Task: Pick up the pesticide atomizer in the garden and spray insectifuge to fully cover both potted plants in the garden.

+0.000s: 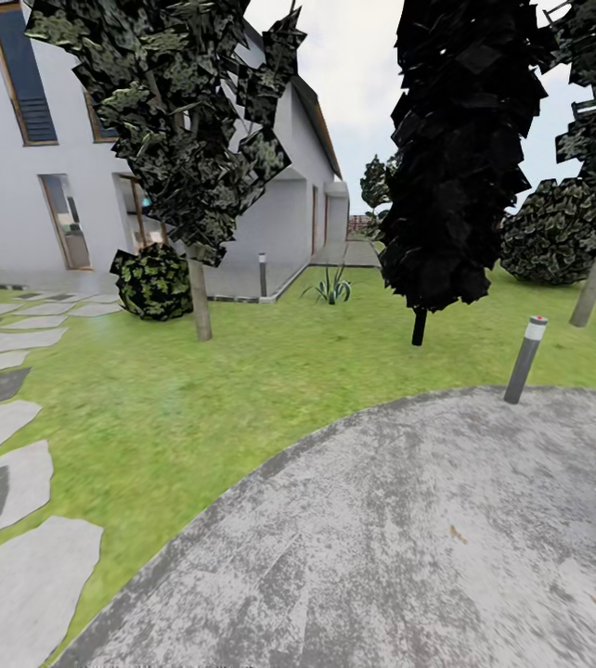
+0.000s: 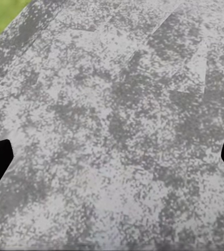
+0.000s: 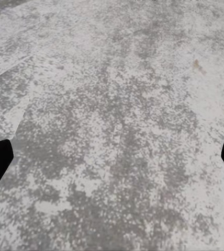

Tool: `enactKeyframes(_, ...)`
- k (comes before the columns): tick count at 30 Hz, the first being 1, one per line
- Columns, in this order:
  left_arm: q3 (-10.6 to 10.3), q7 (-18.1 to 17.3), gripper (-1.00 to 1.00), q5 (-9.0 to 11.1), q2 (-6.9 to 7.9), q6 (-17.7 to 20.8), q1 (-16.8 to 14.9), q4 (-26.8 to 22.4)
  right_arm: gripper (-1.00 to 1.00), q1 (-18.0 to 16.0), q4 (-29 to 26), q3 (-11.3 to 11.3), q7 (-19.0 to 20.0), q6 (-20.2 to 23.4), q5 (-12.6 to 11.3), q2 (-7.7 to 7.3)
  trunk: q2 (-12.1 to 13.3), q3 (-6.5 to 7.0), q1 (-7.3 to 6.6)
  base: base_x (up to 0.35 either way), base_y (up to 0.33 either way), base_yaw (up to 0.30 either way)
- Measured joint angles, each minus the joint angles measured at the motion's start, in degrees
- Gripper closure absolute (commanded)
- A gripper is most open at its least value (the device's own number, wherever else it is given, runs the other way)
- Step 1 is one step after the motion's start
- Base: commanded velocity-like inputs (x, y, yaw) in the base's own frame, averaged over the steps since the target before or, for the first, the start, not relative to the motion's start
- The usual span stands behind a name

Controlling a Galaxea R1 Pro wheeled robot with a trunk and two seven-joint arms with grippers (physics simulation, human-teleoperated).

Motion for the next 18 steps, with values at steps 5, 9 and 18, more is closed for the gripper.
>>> enactKeyframes(5,0.0,0.0,-1.0,0.1,0.02,0.0,0.0,0.0,-1.0,0.0,0.2,0.0,-0.1,0.0,0.0,0.06,0.0,-0.15,0.0,0.0,0.0,0.231)
enactKeyframes(9,0.2,0.0,-1.0,0.0,0.03,0.0,0.0,0.0,-1.0,0.0,0.2,0.0,-0.1,0.0,0.1,0.07,0.0,-0.28,0.0,0.0,0.0,0.249)
enactKeyframes(18,4.3,0.0,-1.0,0.0,0.04,0.0,0.0,0.0,-1.0,0.0,0.3,0.1,-0.1,0.0,0.1,0.08,-1.2,-1.14,0.65,0.0,0.0,0.253)
